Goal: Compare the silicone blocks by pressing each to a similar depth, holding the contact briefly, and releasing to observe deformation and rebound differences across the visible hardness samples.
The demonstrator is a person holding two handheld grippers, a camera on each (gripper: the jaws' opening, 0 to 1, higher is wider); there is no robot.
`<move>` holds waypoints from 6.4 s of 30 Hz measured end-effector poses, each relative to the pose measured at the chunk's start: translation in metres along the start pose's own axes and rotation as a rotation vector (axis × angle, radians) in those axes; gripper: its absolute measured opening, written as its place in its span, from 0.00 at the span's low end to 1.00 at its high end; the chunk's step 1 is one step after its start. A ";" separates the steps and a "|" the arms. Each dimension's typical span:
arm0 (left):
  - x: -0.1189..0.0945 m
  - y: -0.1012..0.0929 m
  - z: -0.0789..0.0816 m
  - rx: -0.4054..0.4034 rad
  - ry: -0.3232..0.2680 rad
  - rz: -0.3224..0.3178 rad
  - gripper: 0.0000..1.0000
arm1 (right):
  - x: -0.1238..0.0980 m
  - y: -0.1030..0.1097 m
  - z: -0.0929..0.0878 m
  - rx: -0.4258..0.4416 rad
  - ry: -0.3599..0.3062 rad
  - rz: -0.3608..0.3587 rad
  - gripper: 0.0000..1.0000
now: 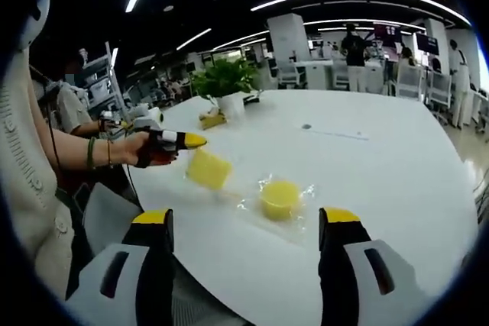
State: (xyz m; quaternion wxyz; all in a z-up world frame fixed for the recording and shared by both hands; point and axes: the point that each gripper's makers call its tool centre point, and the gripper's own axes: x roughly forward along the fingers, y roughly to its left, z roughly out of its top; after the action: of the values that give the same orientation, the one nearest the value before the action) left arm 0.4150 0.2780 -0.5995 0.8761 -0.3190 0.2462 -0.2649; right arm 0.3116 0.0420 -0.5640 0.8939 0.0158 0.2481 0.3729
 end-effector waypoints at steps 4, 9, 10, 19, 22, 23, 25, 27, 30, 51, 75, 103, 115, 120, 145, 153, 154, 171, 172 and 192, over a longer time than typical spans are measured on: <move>-0.006 -0.011 0.004 0.028 0.004 -0.008 0.00 | -0.002 0.005 0.011 -0.010 -0.034 0.021 0.72; -0.016 -0.029 0.015 0.127 0.014 -0.009 0.00 | 0.000 0.014 0.024 -0.040 -0.072 0.060 0.72; -0.017 -0.032 0.017 0.150 0.018 -0.010 0.00 | 0.001 0.015 0.026 -0.045 -0.075 0.067 0.72; -0.038 -0.070 0.024 0.411 0.103 -0.030 0.00 | 0.001 0.021 0.036 -0.034 -0.108 0.132 0.73; -0.041 -0.082 0.027 0.498 0.124 -0.041 0.00 | 0.002 0.022 0.037 -0.047 -0.101 0.144 0.73; -0.042 -0.088 0.028 0.512 0.129 -0.050 0.00 | 0.003 0.024 0.038 -0.053 -0.102 0.150 0.73; -0.042 -0.096 0.033 0.519 0.125 -0.060 0.00 | 0.005 0.024 0.040 -0.059 -0.098 0.156 0.73; -0.042 -0.102 0.036 0.549 0.124 -0.069 0.00 | 0.007 0.025 0.043 -0.072 -0.091 0.163 0.74; -0.040 -0.113 0.039 0.574 0.146 -0.108 0.00 | 0.012 0.026 0.050 -0.106 -0.077 0.178 0.75; -0.012 -0.146 0.036 0.729 0.261 -0.266 0.00 | 0.081 0.030 0.090 -0.323 0.053 0.341 0.75; 0.007 -0.182 0.032 0.804 0.308 -0.414 0.00 | 0.125 0.060 0.083 -0.473 0.185 0.490 0.73; -0.008 -0.212 0.011 0.964 0.338 -0.592 0.00 | 0.119 0.084 0.071 -0.625 0.176 0.590 0.25; -0.015 -0.217 0.011 0.978 0.328 -0.603 0.00 | 0.115 0.091 0.072 -0.619 0.179 0.588 0.10; -0.015 -0.218 0.009 0.979 0.330 -0.607 0.00 | 0.113 0.091 0.071 -0.627 0.182 0.586 0.07; -0.018 -0.221 0.006 0.959 0.307 -0.615 0.00 | 0.106 0.095 0.068 -0.564 0.211 0.589 0.07; -0.018 -0.222 0.006 0.941 0.307 -0.594 0.00 | 0.106 0.094 0.069 -0.583 0.203 0.583 0.09; -0.019 -0.222 0.006 0.942 0.304 -0.594 0.00 | 0.106 0.094 0.069 -0.583 0.202 0.582 0.10; -0.021 -0.218 -0.001 0.952 0.327 -0.580 0.00 | 0.109 0.092 0.062 -0.652 0.205 0.577 0.15; -0.021 -0.218 -0.001 0.951 0.327 -0.580 0.00 | 0.110 0.091 0.062 -0.652 0.205 0.576 0.15; -0.021 -0.214 -0.003 0.948 0.333 -0.582 0.00 | 0.110 0.089 0.056 -0.655 0.238 0.571 0.21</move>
State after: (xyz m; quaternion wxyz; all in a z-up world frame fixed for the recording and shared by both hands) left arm 0.3315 0.1493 -0.4481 0.7638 0.0995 0.1375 -0.6228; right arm 0.3443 0.1889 -0.5429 0.6784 -0.2429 0.2038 0.6628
